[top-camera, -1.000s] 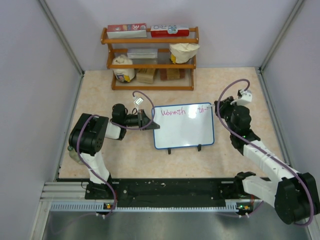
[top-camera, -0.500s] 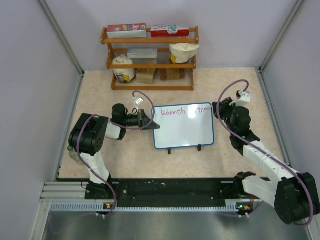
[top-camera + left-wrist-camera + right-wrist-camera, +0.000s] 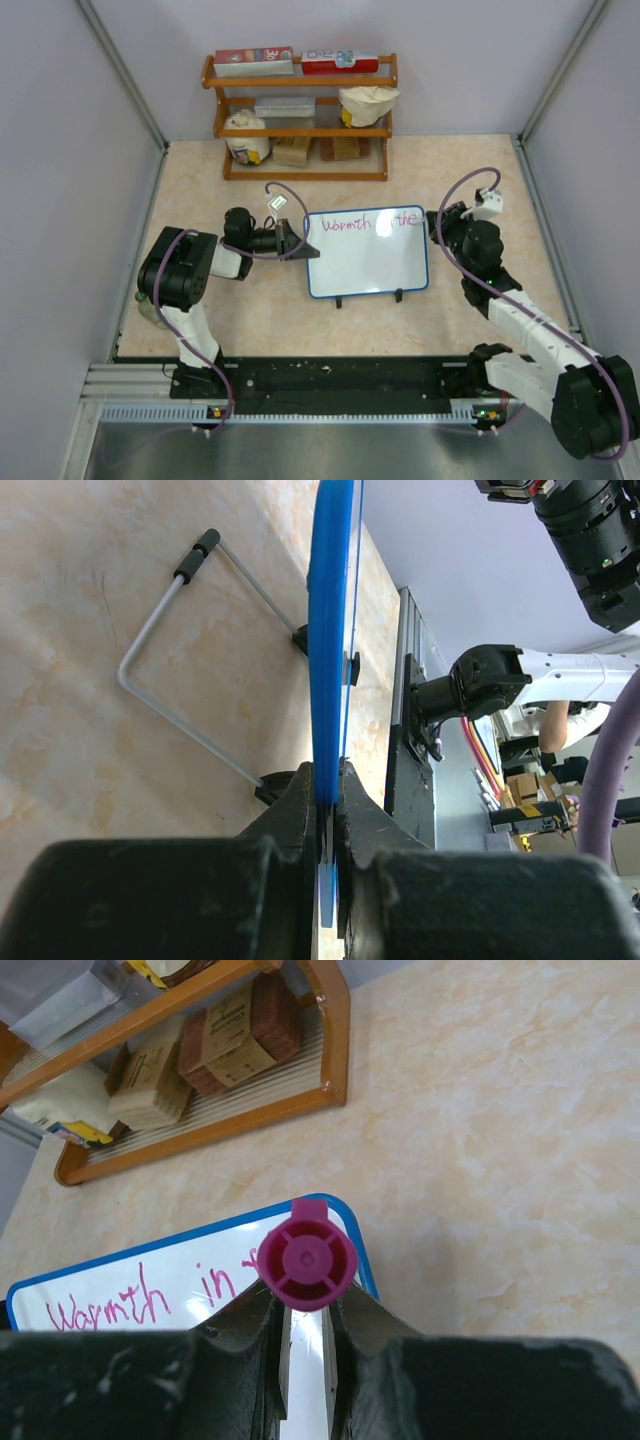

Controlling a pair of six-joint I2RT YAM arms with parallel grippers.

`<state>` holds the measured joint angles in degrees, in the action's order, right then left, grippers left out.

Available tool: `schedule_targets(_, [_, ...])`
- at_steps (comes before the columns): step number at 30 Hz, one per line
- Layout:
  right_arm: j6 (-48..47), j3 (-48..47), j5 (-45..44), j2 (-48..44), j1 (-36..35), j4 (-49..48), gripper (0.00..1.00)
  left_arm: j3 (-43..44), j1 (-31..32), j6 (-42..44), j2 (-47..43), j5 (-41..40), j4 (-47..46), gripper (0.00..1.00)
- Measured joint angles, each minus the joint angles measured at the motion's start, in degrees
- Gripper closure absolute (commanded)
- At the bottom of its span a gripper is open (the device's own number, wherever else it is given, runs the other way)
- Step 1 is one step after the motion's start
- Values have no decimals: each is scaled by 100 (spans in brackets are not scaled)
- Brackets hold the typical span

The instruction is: Write a sentence on the whiteboard

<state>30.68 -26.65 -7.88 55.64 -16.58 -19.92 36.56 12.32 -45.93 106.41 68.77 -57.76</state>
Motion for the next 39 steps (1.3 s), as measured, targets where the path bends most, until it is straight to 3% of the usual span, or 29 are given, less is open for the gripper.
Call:
schedule_targets(18, [-4,-11,-284,-136,0,195,100,0,0,2,0,-2,0,100])
schedule_targets(39, [-26,-83,186,-1309,2,846,100,0,-2,15,0,0,-7,100])
